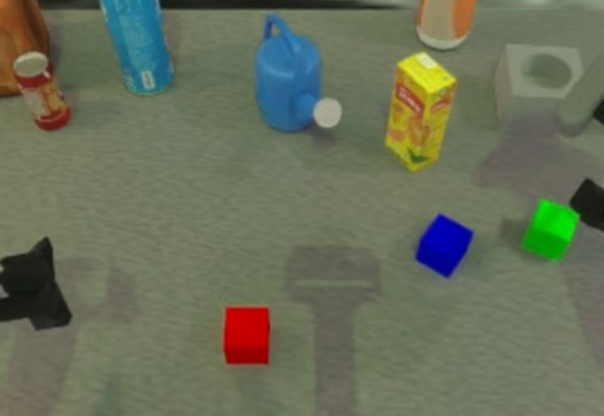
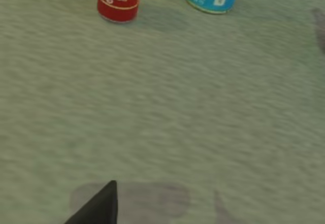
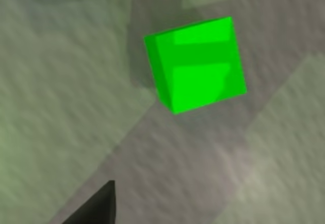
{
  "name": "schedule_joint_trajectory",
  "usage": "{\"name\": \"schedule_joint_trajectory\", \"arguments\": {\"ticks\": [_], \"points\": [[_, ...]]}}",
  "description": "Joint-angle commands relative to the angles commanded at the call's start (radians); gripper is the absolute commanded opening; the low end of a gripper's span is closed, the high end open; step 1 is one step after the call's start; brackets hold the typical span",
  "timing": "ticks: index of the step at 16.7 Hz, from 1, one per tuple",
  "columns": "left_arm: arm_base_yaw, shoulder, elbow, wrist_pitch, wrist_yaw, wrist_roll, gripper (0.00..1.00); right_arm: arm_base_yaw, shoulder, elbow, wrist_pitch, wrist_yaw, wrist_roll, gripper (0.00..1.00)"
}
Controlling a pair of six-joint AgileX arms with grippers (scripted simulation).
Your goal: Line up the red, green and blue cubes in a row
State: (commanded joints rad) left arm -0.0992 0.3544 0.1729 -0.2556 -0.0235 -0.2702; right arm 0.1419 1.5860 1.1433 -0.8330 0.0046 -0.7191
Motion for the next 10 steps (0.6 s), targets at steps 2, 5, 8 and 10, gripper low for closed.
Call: {"name": "schedule_joint_trajectory", "arguments": {"ticks": [2,5,8,10], "points": [[0.044,-0.118,-0.073,0.079,0.007,0.083,1.00,0.014,0.147,0.113,-0.077,0.000,-0.068,1.00],[0.092,-0.254,-0.142,0.182,0.017,0.192,1.00,0.028,0.320,0.247,-0.162,-0.001,-0.146,1.00],[0.116,-0.341,-0.170,0.246,0.023,0.260,1.00,0.036,0.406,0.321,-0.205,-0.003,-0.188,1.00],[0.119,-0.354,-0.173,0.256,0.023,0.270,1.00,0.037,0.416,0.331,-0.210,-0.003,-0.193,1.00]]}}
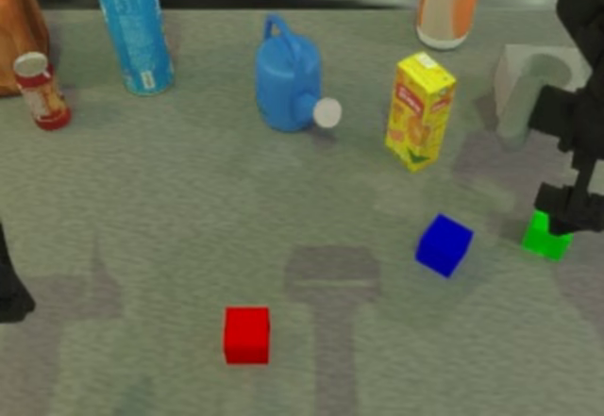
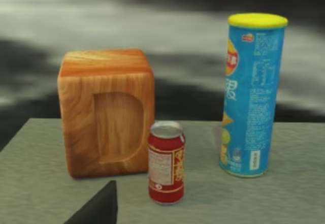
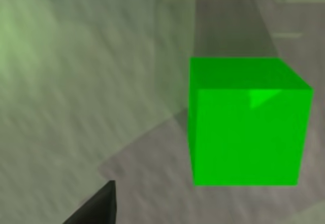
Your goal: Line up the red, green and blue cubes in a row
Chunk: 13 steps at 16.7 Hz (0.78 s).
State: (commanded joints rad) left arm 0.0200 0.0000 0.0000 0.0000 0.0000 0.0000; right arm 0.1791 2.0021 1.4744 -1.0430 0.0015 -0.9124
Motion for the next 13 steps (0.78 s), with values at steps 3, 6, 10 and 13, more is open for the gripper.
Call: {"name": "schedule_joint_trajectory", "arguments": {"ticks": [3,6,10,13], "points": [[0.000,0.000,0.000,0.000,0.000,0.000,1.00,0.000,0.000,0.000,0.000,0.000,0.000,1.00],[0.000,0.000,0.000,0.000,0.000,0.000,1.00,-0.003,0.005,-0.015,0.019,0.000,0.000,1.00],[0.000,0.000,0.000,0.000,0.000,0.000,1.00,0.000,0.068,-0.089,0.164,0.001,0.002,1.00],[0.000,0.000,0.000,0.000,0.000,0.000,1.00,0.001,0.116,-0.144,0.264,0.001,0.003,1.00]]}}
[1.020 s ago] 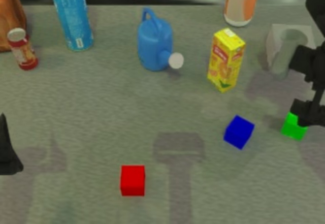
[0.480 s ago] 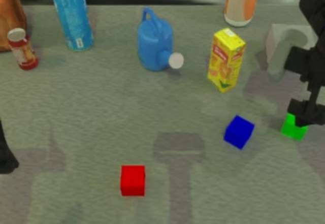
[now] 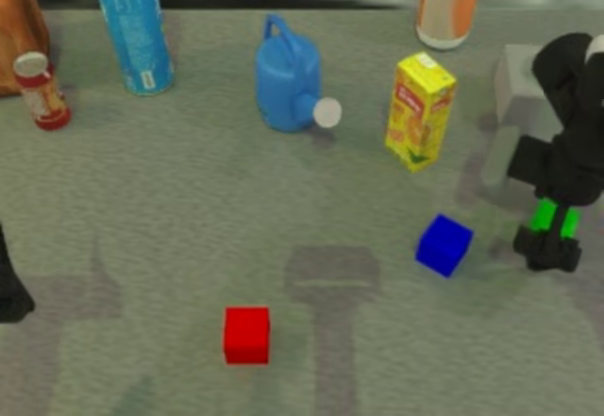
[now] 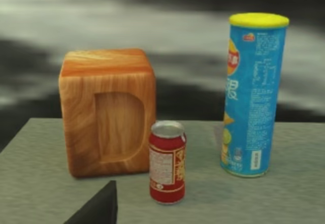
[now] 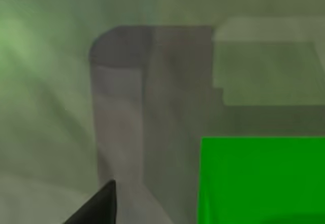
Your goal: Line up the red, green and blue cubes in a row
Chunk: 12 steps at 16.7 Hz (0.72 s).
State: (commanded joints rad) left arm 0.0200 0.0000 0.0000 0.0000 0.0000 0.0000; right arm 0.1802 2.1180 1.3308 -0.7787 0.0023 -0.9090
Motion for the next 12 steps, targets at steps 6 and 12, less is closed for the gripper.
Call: {"name": "schedule_joint_trajectory", "arguments": {"ticks": [6,12], "points": [[0.000,0.000,0.000,0.000,0.000,0.000,1.00,0.000,0.010,-0.010,0.015,0.000,0.000,0.92],[0.000,0.000,0.000,0.000,0.000,0.000,1.00,0.000,0.010,-0.010,0.015,0.000,0.000,0.47]]}}
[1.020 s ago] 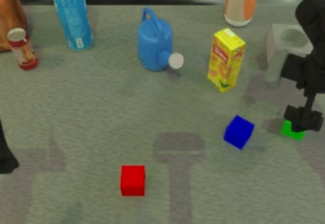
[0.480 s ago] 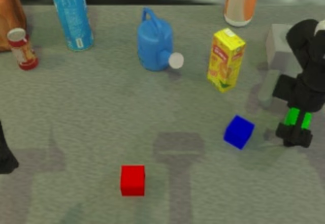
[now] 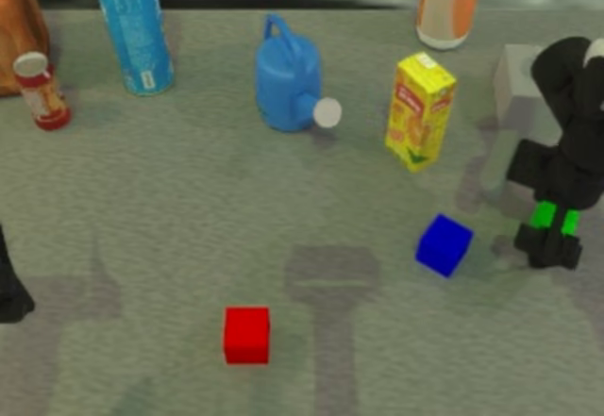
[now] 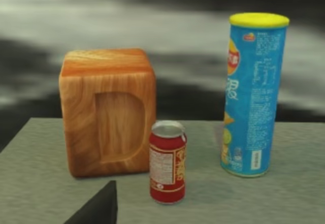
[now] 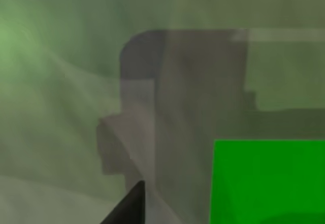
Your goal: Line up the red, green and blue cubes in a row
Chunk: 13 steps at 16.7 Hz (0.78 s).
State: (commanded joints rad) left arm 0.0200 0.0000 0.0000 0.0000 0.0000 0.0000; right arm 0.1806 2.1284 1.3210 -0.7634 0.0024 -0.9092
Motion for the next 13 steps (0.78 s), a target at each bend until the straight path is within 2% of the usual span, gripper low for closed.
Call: {"name": "schedule_joint_trajectory", "arguments": {"ticks": [6,13], "points": [[0.000,0.000,0.000,0.000,0.000,0.000,1.00,0.000,0.000,0.000,0.000,0.000,0.000,0.02],[0.000,0.000,0.000,0.000,0.000,0.000,1.00,0.000,0.000,0.000,0.000,0.000,0.000,0.00]]}}
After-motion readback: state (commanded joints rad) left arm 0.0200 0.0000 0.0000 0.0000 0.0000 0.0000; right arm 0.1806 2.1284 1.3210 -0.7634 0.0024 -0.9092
